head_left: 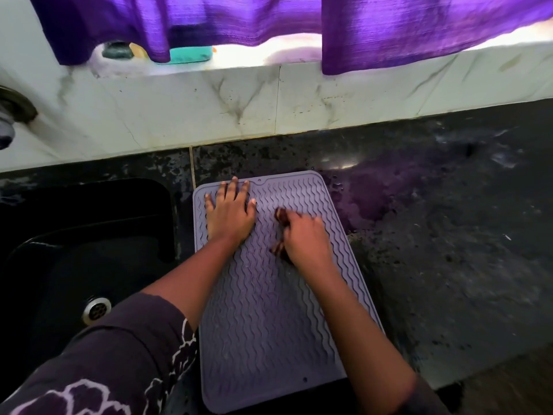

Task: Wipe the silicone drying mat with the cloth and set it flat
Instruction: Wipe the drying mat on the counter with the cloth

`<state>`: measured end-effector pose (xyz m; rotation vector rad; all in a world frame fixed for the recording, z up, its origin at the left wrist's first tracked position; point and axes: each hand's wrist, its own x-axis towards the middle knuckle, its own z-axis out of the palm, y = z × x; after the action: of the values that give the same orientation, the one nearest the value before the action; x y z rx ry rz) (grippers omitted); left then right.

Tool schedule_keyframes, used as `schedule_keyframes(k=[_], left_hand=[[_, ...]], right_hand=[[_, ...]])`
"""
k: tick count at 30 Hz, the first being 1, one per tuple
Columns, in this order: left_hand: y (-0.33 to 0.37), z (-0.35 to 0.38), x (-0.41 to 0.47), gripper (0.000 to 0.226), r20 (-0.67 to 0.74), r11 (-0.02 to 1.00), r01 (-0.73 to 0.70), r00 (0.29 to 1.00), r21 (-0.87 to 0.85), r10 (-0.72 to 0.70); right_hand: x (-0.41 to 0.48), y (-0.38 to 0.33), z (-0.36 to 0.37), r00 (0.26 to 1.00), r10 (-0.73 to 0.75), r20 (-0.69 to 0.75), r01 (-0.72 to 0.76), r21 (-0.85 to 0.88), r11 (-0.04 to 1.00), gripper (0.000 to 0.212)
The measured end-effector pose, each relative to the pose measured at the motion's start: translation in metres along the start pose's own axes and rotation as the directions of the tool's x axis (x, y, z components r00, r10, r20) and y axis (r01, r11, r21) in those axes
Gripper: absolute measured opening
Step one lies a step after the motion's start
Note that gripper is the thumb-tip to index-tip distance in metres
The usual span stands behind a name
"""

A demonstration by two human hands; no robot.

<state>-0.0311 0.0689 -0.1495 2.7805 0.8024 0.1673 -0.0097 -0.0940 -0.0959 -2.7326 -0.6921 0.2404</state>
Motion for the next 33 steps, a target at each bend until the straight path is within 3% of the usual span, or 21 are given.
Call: schedule_keyframes(k=[2, 8, 12, 15, 17, 20, 24, 27, 31, 33], left_hand=[[0.000, 0.000, -0.001, 0.055, -0.003, 1.000, 0.000, 1.000, 0.002, 0.000], [0.000, 0.000, -0.001, 0.055, -0.003, 1.000, 0.003, 1.000, 0.001, -0.003], [0.000, 0.001, -0.001, 0.055, -0.010, 1.000, -0.001, 1.000, 0.002, 0.002], [-0.001, 0.002, 0.000, 0.055, -0.013, 1.000, -0.001, 1.000, 0.006, 0.001], [-0.001, 0.002, 0.000, 0.055, -0.012, 1.000, -0.004, 1.000, 0.001, 0.004], [-0.001, 0.002, -0.001, 0.055, -0.014, 1.000, -0.002, 1.000, -0.001, 0.002], [-0.001, 0.002, 0.000, 0.055, -0.015, 1.000, 0.000, 1.000, -0.002, 0.000], [-0.002, 0.002, 0.000, 0.055, -0.014, 1.000, -0.003, 1.000, -0.016, 0.003], [-0.001, 0.003, 0.000, 0.054, -0.012, 1.000, -0.002, 1.000, -0.018, 0.002], [-0.001, 0.003, 0.000, 0.054, -0.006, 1.000, -0.004, 1.000, -0.023, 0.004]], right_hand=[[0.017, -0.009, 0.004, 0.999, -0.002, -0.049, 0.000, -0.044, 0.999, 0.044], [0.015, -0.019, 0.016, 0.996, 0.085, 0.020, -0.077, -0.248, 0.966, 0.051], [-0.016, -0.001, 0.008, 0.997, 0.006, 0.078, 0.017, -0.291, 0.956, 0.042], [-0.019, 0.004, -0.002, 0.992, 0.040, 0.121, -0.020, -0.161, 0.987, 0.029], [-0.005, 0.001, -0.005, 0.997, 0.065, 0.036, -0.062, -0.062, 0.996, 0.042], [0.016, -0.006, 0.000, 0.996, 0.053, -0.071, -0.062, -0.132, 0.989, 0.054], [0.017, -0.004, 0.002, 0.999, 0.032, -0.015, -0.035, -0.236, 0.971, 0.045], [-0.020, 0.011, -0.003, 0.998, -0.002, 0.055, 0.014, -0.233, 0.972, 0.050], [-0.058, 0.032, -0.015, 0.993, 0.018, 0.113, -0.006, -0.113, 0.994, 0.036], [-0.047, 0.029, -0.021, 0.999, 0.043, 0.020, -0.043, 0.000, 0.999, 0.036]])
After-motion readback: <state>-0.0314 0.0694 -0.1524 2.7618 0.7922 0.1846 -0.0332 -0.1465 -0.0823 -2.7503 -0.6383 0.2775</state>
